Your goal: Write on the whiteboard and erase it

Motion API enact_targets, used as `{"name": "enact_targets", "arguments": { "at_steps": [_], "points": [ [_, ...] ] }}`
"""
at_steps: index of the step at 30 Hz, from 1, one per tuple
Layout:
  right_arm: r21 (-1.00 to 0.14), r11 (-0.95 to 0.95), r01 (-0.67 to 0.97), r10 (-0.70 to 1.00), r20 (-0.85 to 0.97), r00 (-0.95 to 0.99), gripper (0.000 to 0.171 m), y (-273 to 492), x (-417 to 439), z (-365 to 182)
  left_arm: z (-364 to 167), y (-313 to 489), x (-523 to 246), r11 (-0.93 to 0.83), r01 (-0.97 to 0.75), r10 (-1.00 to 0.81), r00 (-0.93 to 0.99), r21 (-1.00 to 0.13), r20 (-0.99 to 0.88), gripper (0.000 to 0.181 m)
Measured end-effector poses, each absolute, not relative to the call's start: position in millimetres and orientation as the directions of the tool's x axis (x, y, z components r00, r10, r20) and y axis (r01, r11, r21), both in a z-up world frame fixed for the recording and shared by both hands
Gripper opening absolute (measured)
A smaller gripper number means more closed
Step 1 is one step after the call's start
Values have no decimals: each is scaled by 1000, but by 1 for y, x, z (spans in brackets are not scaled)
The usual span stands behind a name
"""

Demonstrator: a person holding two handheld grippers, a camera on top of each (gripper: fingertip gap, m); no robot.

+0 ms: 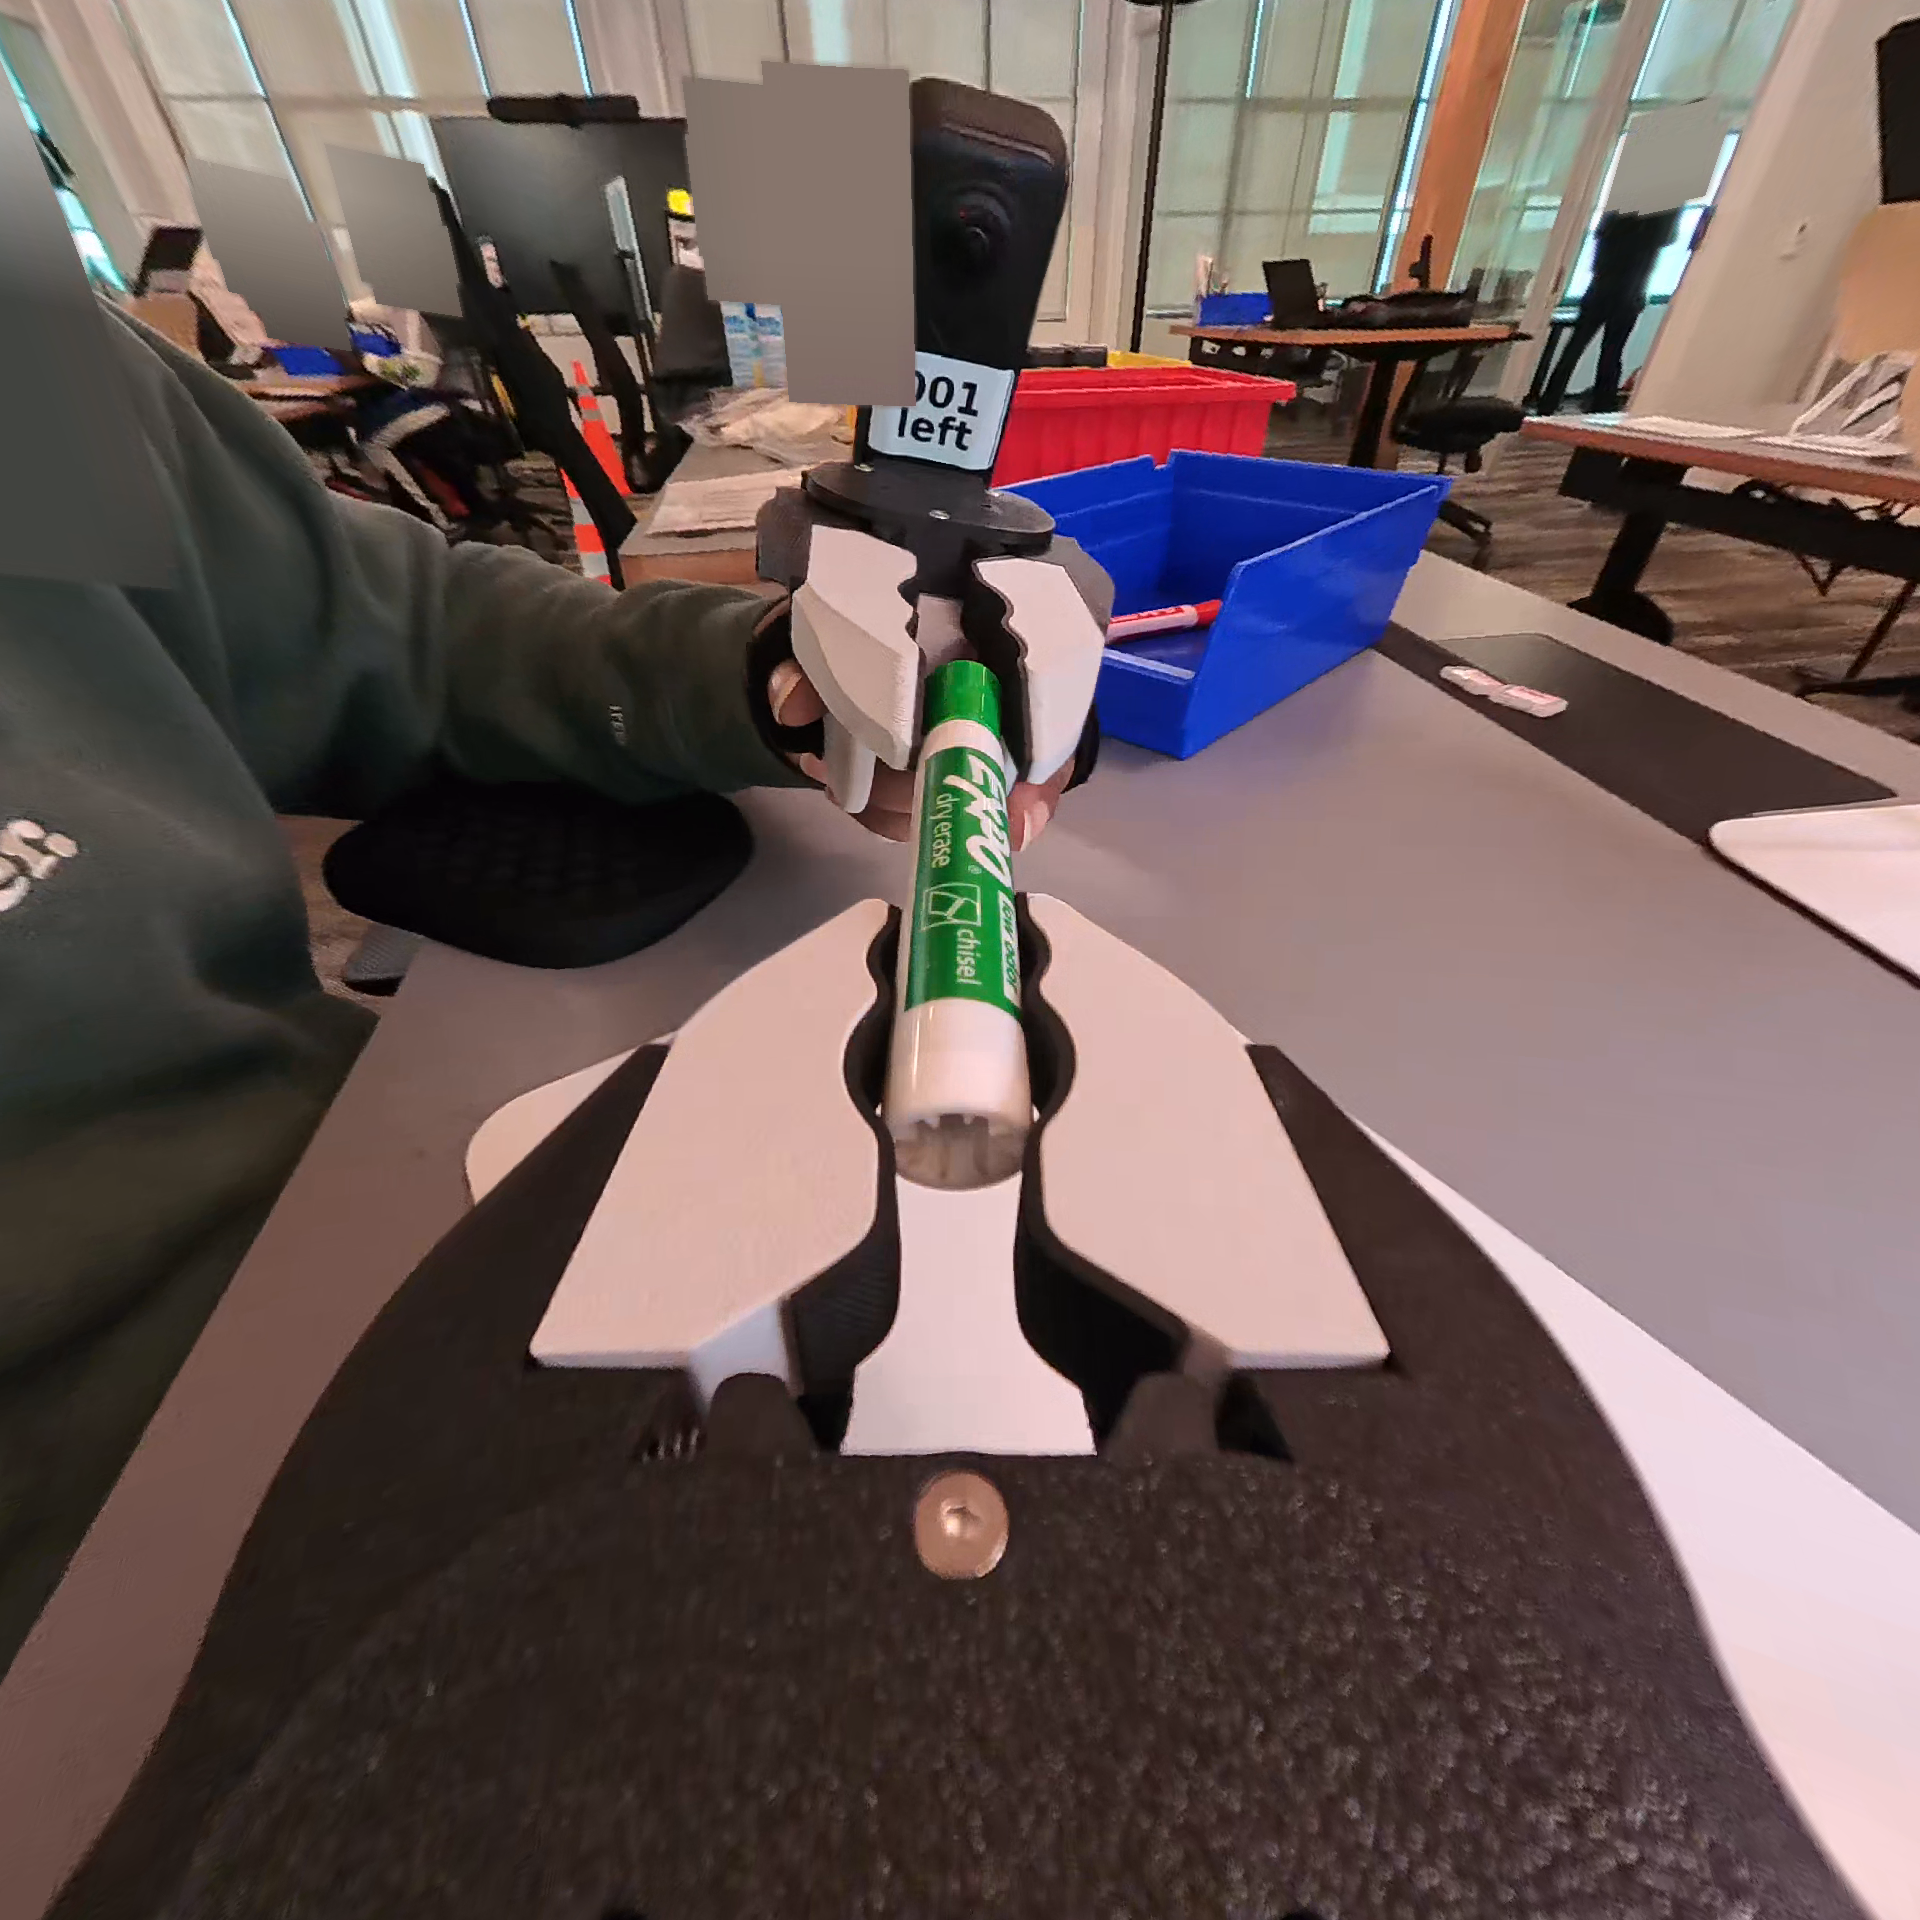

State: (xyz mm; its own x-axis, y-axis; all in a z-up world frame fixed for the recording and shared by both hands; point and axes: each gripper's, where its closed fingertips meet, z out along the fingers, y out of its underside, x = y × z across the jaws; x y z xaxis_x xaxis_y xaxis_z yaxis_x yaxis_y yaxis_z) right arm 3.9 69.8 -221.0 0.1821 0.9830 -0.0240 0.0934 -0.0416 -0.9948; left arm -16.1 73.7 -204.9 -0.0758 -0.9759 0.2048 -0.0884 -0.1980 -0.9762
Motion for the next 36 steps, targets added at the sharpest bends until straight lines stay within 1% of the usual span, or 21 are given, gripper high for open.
{"name": "enact_targets", "arguments": {
  "at_steps": [4,8,11,13,17,20,23,26,31,36],
  "points": [
    [-995,-72,72,986,-60,158,20,67,4,-219,-203,72,-20,-183,-77,-978,-90,-980,189,20],
    [-994,-85,74,987,-74,142,20,66,4,-221,-207,69,-21,-181,-103,-977,-98,-978,191,20],
    [-995,-81,65,988,-71,135,20,64,3,-220,-206,68,-22,-222,-98,-967,-107,-970,232,20],
    [-997,-57,56,988,-48,149,21,65,3,-219,-206,68,-22,-293,-85,-944,-132,-952,302,20],
    [-996,21,84,981,37,189,41,64,-3,-219,-206,68,-20,-433,-46,-882,-187,-900,433,20],
    [-990,83,117,970,107,218,47,64,-10,-220,-203,66,-16,-493,-23,-846,-220,-870,485,20],
    [-984,126,130,957,155,244,50,65,-16,-221,-203,62,-11,-547,-22,-810,-239,-837,536,20],
    [-983,147,114,948,173,268,49,67,-19,-217,-208,60,-7,-555,-39,-804,-233,-831,547,20],
    [-978,151,144,949,184,257,49,66,-19,-222,-213,59,-8,-589,-68,-773,-245,-805,586,20],
    [-975,150,165,953,187,240,46,63,-19,-226,-219,59,-6,-629,-99,-736,-245,-771,631,20]
  ]
}}
